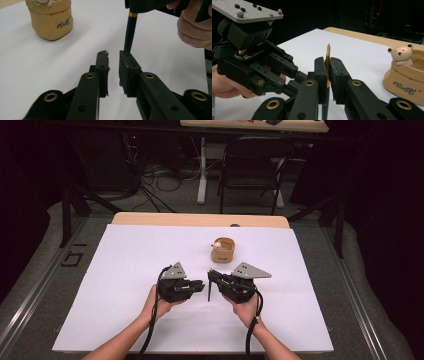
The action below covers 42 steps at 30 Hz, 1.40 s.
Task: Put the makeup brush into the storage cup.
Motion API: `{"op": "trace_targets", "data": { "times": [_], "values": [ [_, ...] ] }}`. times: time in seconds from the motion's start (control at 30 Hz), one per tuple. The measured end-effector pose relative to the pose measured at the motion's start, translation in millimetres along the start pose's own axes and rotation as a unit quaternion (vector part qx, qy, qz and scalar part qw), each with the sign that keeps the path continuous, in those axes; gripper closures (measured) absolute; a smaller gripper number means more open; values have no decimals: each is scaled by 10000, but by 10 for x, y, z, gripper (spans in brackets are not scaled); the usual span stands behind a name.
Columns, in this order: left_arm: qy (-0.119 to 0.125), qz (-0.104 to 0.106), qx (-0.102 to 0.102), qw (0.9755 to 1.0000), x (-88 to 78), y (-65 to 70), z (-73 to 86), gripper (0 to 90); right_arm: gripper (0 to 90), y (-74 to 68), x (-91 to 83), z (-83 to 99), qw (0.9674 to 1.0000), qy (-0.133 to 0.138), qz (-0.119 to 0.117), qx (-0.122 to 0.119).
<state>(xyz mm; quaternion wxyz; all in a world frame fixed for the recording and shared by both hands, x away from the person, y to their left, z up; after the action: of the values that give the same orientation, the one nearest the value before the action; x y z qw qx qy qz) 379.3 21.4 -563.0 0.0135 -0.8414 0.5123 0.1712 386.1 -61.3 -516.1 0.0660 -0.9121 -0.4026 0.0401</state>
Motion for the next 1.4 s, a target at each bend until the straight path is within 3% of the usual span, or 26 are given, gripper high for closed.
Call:
{"op": "trace_targets", "data": {
  "times": [0.23,0.4,0.6,0.83,1.13,1.4],
  "values": [
    [-76,-203,-35,9998,-98,-91,47,553,844,20,-18,-25,9999,8,19,-113],
    [-67,-482,-10,9988,-180,-171,56,356,844,39,-39,-43,9998,-10,46,-190],
    [-91,-719,5,9974,-309,-275,109,216,844,60,-51,-54,9996,-14,49,-273],
    [-94,-1029,-53,9946,-500,-432,187,154,844,72,-73,-65,9993,-58,59,-365],
    [-142,-1180,216,9927,-657,-504,282,59,844,105,-102,-83,9990,-73,103,-431],
    [31,-1368,272,9902,-787,-545,314,3,844,144,-146,-112,9987,-46,142,-485]
  ]
}}
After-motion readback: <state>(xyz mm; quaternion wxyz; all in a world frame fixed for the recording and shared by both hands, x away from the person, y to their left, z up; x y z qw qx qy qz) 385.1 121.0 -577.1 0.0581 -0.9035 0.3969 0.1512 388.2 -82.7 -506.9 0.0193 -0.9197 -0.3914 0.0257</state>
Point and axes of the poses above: each handheld gripper's, and its own axes: x roughly forward along the jaws, z roughly out of its underside, y roughly to its right, the point moved 10 cm from there along x, roughly forward along the jaws, and after that the axes turned 14 degrees about y, right-handed, at the moved point
